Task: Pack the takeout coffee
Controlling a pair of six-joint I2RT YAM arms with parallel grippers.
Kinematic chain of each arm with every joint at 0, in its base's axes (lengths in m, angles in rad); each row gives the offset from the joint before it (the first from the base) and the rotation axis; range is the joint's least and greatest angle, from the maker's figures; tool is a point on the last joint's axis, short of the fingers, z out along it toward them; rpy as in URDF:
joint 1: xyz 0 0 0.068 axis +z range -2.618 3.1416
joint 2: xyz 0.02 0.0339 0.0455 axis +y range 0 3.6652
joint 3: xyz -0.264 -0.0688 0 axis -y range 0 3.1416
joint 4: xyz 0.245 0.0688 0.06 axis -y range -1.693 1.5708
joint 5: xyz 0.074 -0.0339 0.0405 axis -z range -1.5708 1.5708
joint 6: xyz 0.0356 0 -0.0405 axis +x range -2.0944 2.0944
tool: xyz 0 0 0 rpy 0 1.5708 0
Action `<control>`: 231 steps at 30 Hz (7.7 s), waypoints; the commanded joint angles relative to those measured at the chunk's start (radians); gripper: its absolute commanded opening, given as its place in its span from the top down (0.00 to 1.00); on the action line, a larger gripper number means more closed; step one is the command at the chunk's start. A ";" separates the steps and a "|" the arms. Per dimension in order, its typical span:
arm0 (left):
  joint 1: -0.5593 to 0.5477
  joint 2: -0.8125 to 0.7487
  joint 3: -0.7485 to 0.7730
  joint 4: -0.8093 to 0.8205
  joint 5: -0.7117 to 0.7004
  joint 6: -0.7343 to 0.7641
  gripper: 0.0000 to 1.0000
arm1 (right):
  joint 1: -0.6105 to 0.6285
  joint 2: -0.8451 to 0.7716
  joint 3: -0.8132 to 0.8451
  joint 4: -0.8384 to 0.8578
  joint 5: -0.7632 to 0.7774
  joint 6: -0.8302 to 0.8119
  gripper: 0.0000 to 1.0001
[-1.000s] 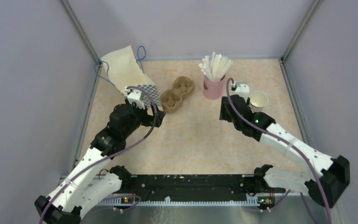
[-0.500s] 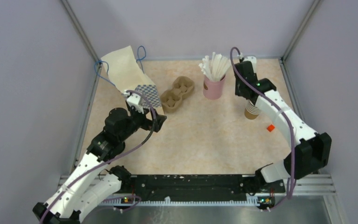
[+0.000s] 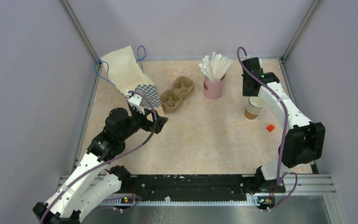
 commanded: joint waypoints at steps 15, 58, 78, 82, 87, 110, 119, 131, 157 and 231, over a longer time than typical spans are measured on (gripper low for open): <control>-0.003 0.000 -0.007 0.032 0.008 0.008 0.01 | -0.028 -0.087 -0.070 0.010 -0.027 -0.001 0.82; -0.002 0.001 -0.007 0.027 -0.004 0.002 0.01 | -0.028 -0.118 -0.020 -0.031 0.051 -0.006 1.00; -0.002 -0.001 -0.008 0.024 -0.015 0.002 0.01 | -0.025 -0.141 0.266 -0.205 0.035 -0.026 1.00; -0.001 0.000 -0.008 0.023 -0.024 0.002 0.01 | 0.026 -0.121 0.368 -0.247 0.028 -0.039 1.00; -0.001 -0.001 -0.005 0.014 -0.045 0.004 0.01 | 0.189 -0.090 0.451 -0.278 0.026 -0.038 1.00; -0.001 -0.019 0.019 -0.051 -0.265 -0.006 0.01 | 0.800 0.026 -0.215 0.135 -0.085 0.229 1.00; -0.001 0.012 0.026 -0.065 -0.288 -0.014 0.01 | 0.810 0.012 -0.236 0.153 -0.056 0.247 0.91; -0.001 0.005 0.058 -0.154 -0.560 -0.295 0.01 | 0.810 -0.187 -0.180 0.125 -0.060 0.196 0.78; 0.506 0.177 0.132 -0.614 -0.570 -0.838 0.07 | 0.810 -0.491 -0.356 0.211 0.036 0.145 0.78; 0.795 0.473 0.084 -0.618 -0.595 -0.944 0.40 | 0.810 -0.294 -0.179 -0.065 -0.047 0.126 0.79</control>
